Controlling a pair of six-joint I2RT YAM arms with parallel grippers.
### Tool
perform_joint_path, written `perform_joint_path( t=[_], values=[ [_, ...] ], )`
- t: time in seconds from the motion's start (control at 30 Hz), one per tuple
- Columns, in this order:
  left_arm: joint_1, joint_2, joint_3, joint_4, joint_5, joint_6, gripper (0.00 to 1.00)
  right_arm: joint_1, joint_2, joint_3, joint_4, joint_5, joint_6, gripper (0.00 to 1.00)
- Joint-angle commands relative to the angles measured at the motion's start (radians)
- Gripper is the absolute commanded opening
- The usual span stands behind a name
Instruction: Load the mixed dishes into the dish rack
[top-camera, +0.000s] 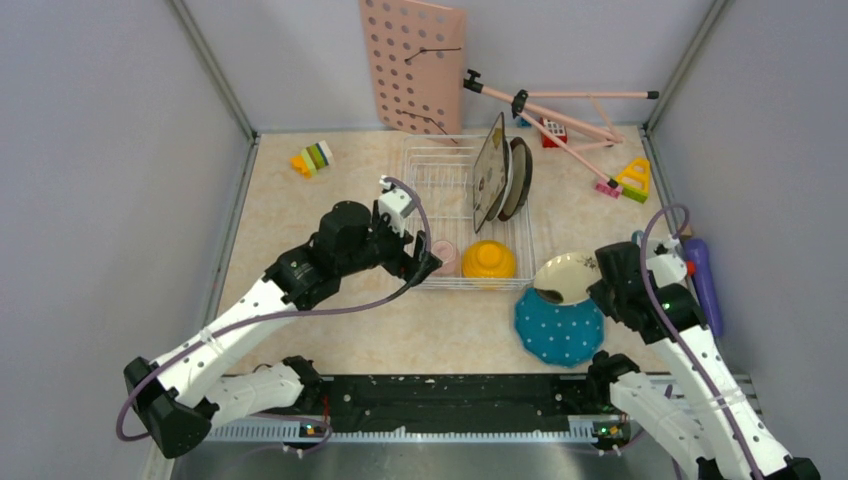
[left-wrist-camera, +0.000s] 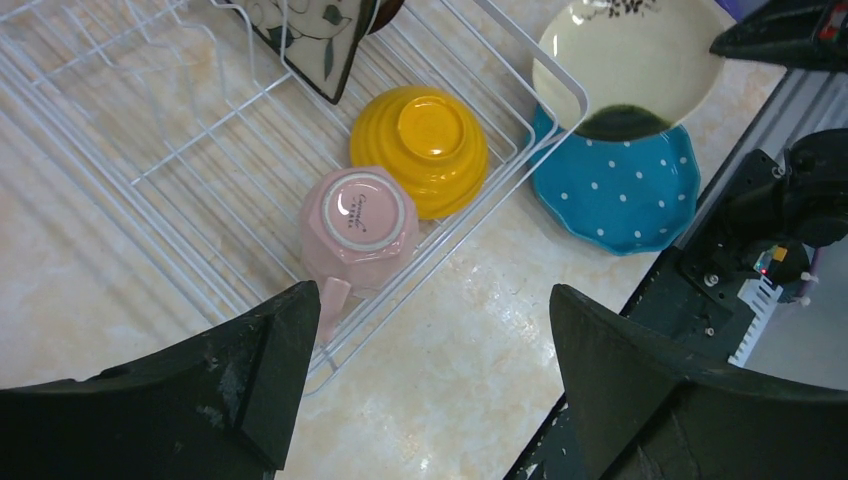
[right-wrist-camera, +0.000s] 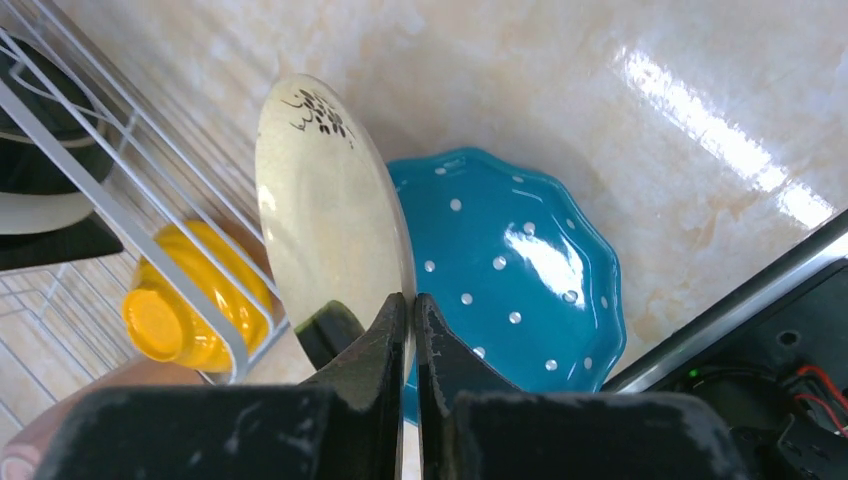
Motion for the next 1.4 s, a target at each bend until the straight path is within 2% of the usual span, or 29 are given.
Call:
perform_joint_path(
  t=[0.0, 0.17, 0.3, 0.47, 0.63, 0.8, 0.93, 1.23, 1.37],
  values=[
    [-0.012, 0.04, 0.034, 0.102, 0.079, 0.05, 0.9, -0.007, 0.033, 0.132, -0.028, 0.123, -0.054, 0.0],
    [-0.061, 0.081, 0.047, 0.139, 0.146, 0.138, 0.88, -0.007, 0.062, 0.186, -0.01, 0.117, -0.1, 0.0],
    [-0.128, 0.112, 0.076, 0.109, 0.033, 0.299, 0.9, -0.006, 0.114, 0.274, 0.016, 0.133, -0.202, 0.0],
    [-0.176, 0.116, 0.066, 0.193, -0.041, 0.474, 0.9, -0.006, 0.184, 0.407, 0.022, 0.137, -0.299, 0.0],
    [-0.236, 0.176, 0.099, 0.264, -0.065, 0.667, 0.89, -0.007, 0.232, 0.48, 0.058, 0.042, -0.324, 0.0],
    [-0.301, 0.276, 0.133, 0.32, -0.156, 0.853, 0.9, -0.007, 0.303, 0.566, 0.026, -0.091, -0.282, 0.0],
    [-0.331, 0.334, 0.141, 0.385, -0.197, 0.925, 0.89, -0.006, 0.326, 0.592, 0.024, -0.19, -0.234, 0.0],
    [-0.412, 0.448, 0.183, 0.453, -0.293, 1.021, 0.88, -0.006, 0.335, 0.527, 0.107, -0.386, -0.166, 0.0],
    [-0.422, 0.459, 0.18, 0.457, -0.303, 1.026, 0.78, -0.007, 0.313, 0.481, 0.158, -0.447, -0.136, 0.0]
  ],
)
